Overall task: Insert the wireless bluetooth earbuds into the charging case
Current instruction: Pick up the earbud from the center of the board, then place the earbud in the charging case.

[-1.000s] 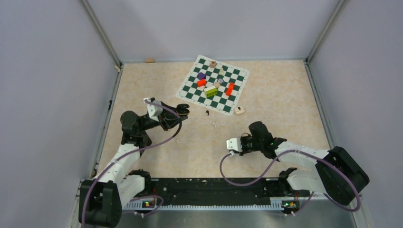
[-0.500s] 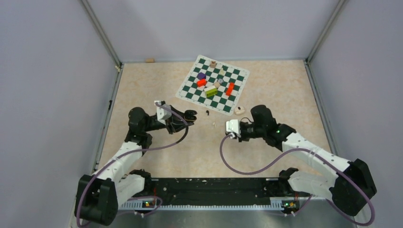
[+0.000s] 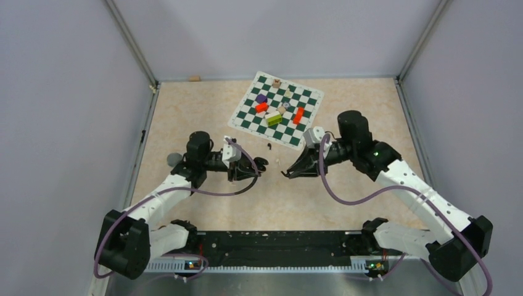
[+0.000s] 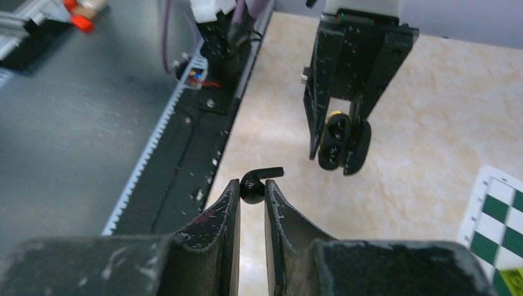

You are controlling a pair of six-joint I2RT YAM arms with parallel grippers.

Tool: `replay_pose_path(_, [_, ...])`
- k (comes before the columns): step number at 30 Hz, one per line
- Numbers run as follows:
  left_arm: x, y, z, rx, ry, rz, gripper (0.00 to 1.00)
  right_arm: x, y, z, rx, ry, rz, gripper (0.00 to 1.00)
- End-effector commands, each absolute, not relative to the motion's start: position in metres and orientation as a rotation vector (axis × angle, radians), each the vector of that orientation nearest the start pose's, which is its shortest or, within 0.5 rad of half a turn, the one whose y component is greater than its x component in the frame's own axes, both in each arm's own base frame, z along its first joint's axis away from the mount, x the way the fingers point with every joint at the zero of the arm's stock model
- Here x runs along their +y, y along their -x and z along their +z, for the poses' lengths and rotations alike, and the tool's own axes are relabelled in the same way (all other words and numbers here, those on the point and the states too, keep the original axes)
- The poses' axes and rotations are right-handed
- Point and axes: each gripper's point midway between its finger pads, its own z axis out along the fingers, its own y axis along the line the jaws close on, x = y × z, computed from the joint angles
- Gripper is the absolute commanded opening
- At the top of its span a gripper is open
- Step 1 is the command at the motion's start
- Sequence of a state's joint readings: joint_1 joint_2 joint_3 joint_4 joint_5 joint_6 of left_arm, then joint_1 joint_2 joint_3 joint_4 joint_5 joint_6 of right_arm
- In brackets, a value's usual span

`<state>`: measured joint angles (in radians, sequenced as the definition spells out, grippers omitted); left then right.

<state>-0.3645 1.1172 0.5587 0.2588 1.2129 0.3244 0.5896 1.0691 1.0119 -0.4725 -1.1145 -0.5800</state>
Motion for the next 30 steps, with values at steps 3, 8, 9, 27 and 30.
replay_pose_path(3, [-0.253, -0.193, 0.2, 1.167, -1.394, -1.157, 0.0, 0.276, -0.117, 0.303, 1.12, 1.487, 1.516, 0.08])
replay_pose_path(8, [-0.258, -0.183, 0.196, 1.153, -1.437, -1.208, 0.0, 0.282, -0.124, 0.303, 1.153, 1.475, 1.55, 0.07])
replay_pose_path(9, [-0.259, -0.179, 0.194, 1.153, -1.449, -1.222, 0.0, 0.283, -0.126, 0.302, 1.157, 1.474, 1.551, 0.07])
replay_pose_path(27, [-0.265, -0.156, 0.188, 1.107, -1.548, -1.304, 0.0, 0.304, -0.148, 0.276, 1.263, 1.401, 1.619, 0.06])
replay_pose_path(30, [-0.265, -0.154, 0.189, 1.103, -1.552, -1.315, 0.0, 0.307, -0.147, 0.274, 1.266, 1.408, 1.627, 0.06])
